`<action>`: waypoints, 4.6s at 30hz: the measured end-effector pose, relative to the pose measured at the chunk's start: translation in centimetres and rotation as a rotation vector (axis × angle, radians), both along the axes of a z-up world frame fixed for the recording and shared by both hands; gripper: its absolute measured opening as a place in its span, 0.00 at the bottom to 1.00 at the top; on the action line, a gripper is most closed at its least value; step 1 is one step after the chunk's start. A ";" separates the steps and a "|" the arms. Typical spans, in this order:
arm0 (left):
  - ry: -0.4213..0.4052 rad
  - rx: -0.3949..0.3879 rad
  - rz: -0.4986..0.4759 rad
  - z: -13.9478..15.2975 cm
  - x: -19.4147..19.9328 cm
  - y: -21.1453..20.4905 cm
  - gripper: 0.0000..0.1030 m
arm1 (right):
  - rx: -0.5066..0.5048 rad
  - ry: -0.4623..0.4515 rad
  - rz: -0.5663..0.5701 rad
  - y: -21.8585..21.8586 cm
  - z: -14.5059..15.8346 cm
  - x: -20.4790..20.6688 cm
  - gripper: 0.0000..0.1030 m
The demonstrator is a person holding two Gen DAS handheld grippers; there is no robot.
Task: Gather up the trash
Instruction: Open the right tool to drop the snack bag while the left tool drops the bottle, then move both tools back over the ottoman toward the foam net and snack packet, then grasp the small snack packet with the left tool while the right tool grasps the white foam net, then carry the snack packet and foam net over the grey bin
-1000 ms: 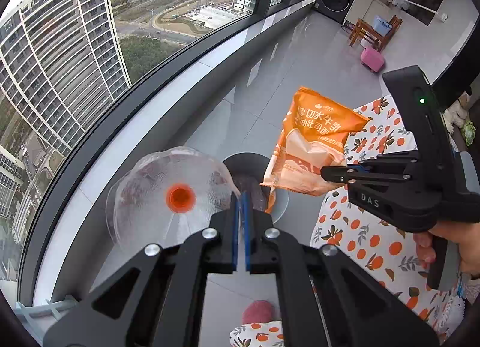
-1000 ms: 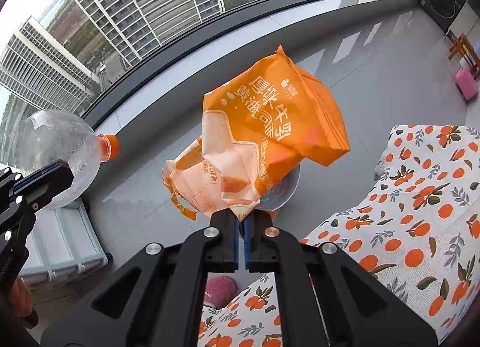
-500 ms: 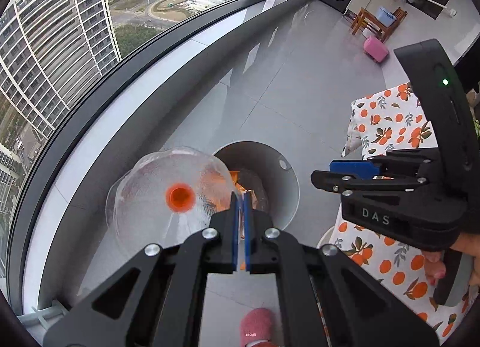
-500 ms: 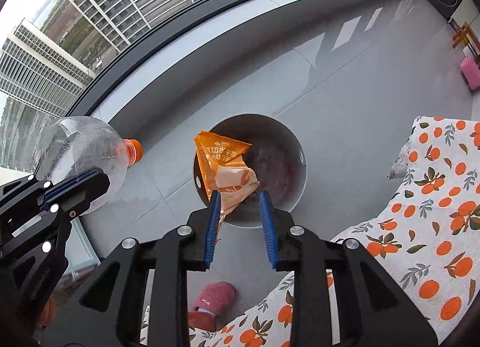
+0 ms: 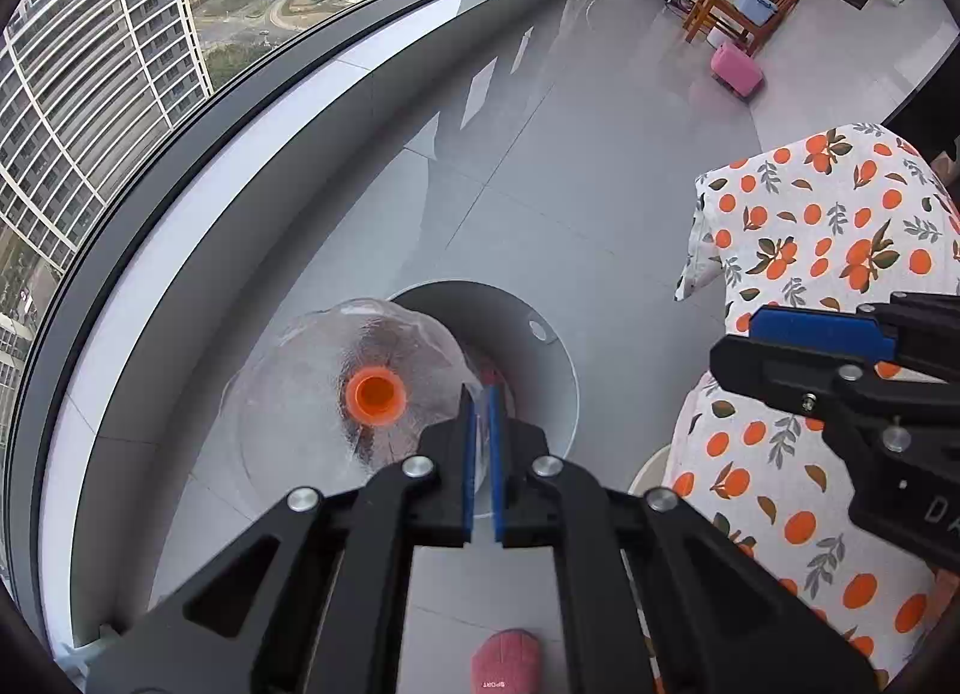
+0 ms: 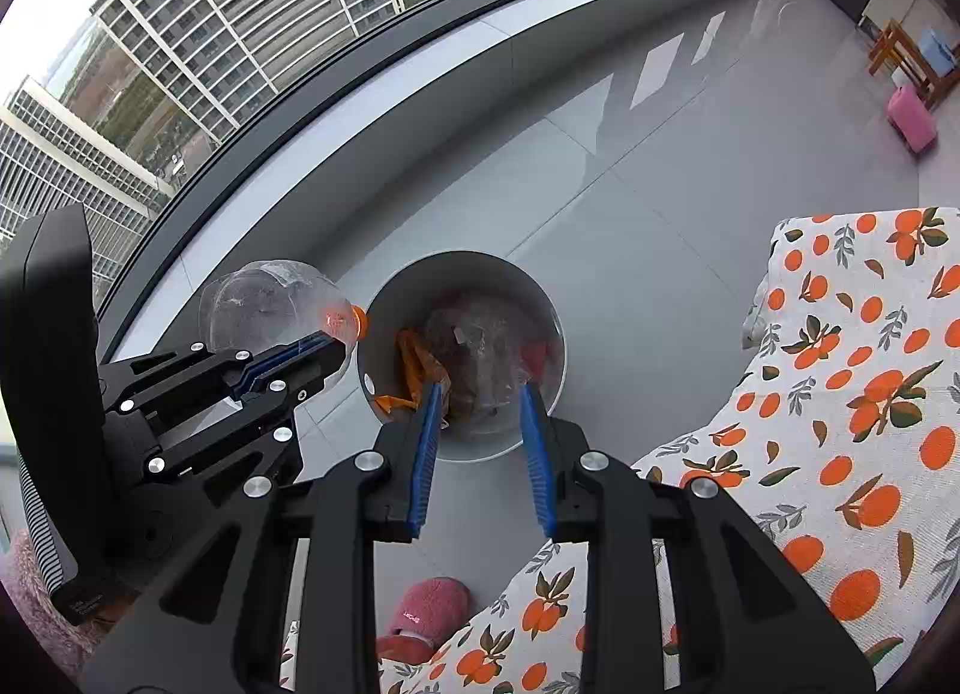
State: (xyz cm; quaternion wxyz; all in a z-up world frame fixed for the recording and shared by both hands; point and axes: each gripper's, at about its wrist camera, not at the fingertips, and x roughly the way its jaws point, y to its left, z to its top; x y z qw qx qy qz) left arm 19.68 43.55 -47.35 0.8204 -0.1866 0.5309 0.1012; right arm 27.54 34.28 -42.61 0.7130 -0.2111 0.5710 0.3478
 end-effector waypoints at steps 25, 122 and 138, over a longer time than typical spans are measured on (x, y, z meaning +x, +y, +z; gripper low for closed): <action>0.016 0.024 -0.030 3.4 -0.1 -1.9 0.62 | 0.052 -0.021 -0.073 -3.5 4.3 0.4 0.25; 0.047 0.119 0.174 20.1 -18.5 -10.3 0.14 | 0.117 -0.074 0.155 -13.8 16.0 -13.7 0.10; 0.084 0.076 0.180 6.3 -11.4 -1.4 0.14 | -0.001 -0.011 0.042 -1.1 0.3 -5.1 0.19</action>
